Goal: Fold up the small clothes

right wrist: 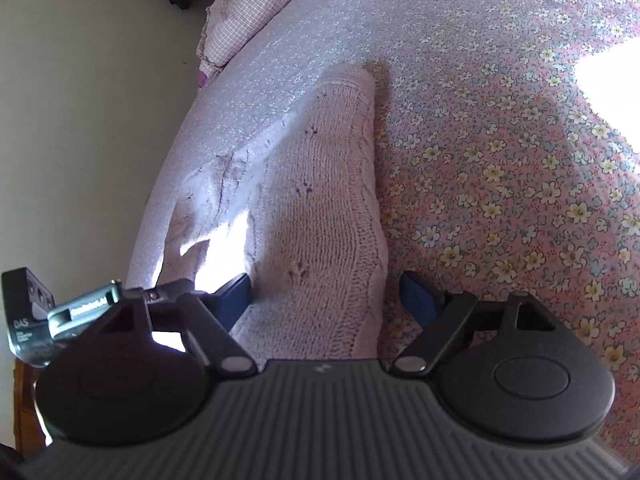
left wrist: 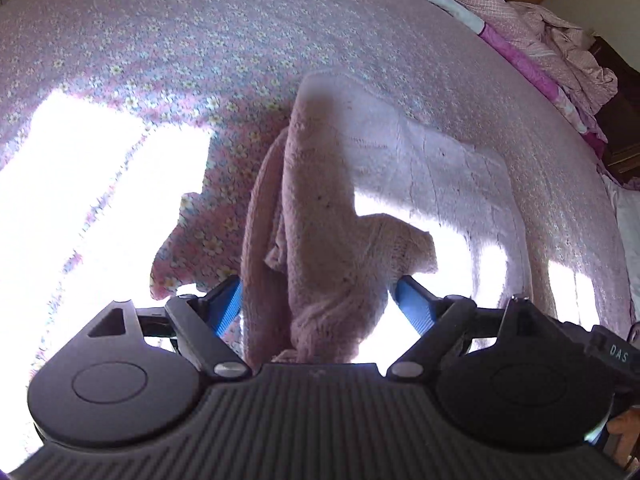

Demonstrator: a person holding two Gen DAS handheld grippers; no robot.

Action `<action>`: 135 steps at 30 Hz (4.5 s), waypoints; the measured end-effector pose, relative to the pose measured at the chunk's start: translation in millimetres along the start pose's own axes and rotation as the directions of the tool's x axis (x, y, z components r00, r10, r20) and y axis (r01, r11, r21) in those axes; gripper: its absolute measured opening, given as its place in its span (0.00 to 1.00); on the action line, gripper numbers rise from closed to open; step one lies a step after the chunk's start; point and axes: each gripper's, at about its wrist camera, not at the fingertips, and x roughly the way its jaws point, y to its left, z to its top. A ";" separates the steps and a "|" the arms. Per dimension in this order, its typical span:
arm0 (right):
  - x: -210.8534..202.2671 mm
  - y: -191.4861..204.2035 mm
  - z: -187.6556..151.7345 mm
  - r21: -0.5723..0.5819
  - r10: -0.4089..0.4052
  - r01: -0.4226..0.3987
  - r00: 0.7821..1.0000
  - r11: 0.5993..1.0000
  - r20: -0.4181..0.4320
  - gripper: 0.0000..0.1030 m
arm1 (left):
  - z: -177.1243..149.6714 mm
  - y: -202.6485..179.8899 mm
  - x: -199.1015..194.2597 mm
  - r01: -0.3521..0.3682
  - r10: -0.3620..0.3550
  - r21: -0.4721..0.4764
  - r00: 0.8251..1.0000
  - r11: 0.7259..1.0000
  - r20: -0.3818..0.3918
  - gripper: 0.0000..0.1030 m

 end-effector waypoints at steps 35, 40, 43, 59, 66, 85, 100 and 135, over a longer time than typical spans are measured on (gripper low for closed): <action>13.0 54.8 6.1 -0.148 0.042 -0.028 0.995 0.989 0.093 0.48 | -13.5 1.8 -7.7 0.193 -0.184 -0.074 0.977 0.978 0.108 0.41; -7.6 72.1 18.1 -0.094 0.110 -0.103 0.991 0.990 0.079 0.47 | -20.9 -2.7 -37.9 0.258 -0.242 -0.110 0.960 0.960 0.140 0.40; -25.7 76.9 19.2 -0.089 0.130 -0.125 0.990 0.988 0.059 0.47 | -33.7 -10.7 -50.0 0.270 -0.254 -0.133 0.959 0.954 0.123 0.40; -131.5 15.8 -36.8 -0.166 0.090 -0.086 0.996 0.982 0.019 0.47 | -152.3 -92.3 -79.0 0.272 -0.273 0.043 0.962 0.961 0.023 0.40; -135.4 -23.2 -57.9 -0.131 -0.007 0.012 0.999 0.991 0.031 0.49 | -183.0 -115.4 -69.4 0.100 -0.102 0.120 0.995 0.988 0.014 0.42; -149.2 -14.7 -122.2 -0.303 -0.196 0.228 0.972 0.926 0.131 0.48 | -237.5 -127.2 -85.6 -0.279 0.260 0.246 0.960 0.928 0.107 0.61; -159.7 0.5 -156.8 -0.309 -0.281 0.319 0.946 0.896 0.162 0.57 | -271.6 -156.7 -118.0 -0.268 0.228 0.264 0.958 0.927 0.172 0.85; -145.9 -27.2 -183.4 -0.226 -0.333 0.333 0.942 0.916 0.038 0.78 | -294.7 -150.8 -58.0 -0.293 0.299 0.261 0.954 0.920 0.017 0.97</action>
